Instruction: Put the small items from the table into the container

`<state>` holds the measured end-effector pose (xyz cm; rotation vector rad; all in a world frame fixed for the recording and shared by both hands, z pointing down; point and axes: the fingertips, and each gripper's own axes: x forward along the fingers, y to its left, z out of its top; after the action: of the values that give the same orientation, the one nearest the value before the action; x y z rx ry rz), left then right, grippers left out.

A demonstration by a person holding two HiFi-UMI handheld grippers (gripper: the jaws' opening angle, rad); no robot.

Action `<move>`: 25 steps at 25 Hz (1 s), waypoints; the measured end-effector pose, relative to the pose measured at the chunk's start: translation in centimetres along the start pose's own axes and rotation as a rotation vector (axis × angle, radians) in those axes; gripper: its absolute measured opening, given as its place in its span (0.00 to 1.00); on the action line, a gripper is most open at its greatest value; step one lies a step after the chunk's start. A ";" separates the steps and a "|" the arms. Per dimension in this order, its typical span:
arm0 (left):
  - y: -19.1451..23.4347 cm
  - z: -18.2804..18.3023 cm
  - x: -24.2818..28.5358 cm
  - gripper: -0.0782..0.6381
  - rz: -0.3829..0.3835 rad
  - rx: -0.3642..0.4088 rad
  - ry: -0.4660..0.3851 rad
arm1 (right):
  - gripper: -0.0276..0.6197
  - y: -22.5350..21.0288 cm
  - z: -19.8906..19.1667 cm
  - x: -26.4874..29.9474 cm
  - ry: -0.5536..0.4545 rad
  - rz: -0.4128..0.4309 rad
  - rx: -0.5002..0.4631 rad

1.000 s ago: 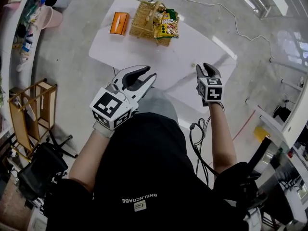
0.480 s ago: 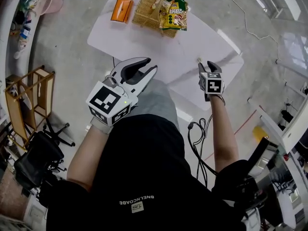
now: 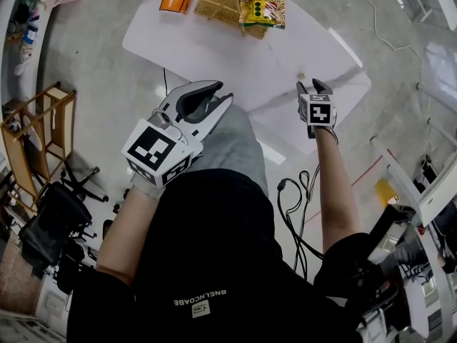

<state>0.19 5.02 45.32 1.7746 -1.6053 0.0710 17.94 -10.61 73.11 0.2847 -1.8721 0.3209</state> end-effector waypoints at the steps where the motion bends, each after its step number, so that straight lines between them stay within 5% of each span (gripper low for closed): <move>1: 0.1 -0.3 0.1 0.26 -0.001 -0.004 0.003 | 0.33 0.0 -0.3 0.5 0.008 0.002 -0.005; 25: 3.1 -4.3 2.7 0.26 -0.005 -0.047 0.073 | 0.33 -3.7 -5.5 10.7 0.165 -0.047 -0.040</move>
<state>-0.13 5.24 51.27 1.7207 -1.5383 0.0939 20.71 -12.55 85.27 0.2662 -1.7053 0.2663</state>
